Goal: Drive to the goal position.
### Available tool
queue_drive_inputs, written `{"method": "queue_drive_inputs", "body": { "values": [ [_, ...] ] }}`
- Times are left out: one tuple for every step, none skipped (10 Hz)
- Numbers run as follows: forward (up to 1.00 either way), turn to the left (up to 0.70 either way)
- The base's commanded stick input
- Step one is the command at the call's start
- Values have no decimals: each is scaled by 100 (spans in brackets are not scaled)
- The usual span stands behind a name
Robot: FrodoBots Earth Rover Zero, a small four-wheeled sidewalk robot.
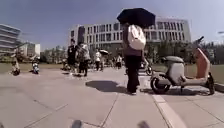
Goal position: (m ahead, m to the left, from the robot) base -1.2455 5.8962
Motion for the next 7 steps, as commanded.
{"method": "queue_drive_inputs", "body": {
  "values": [
    [70,0],
    [70,0],
    [70,0],
    [70,0],
    [70,0],
    [70,0],
    [70,0]
  ]
}}
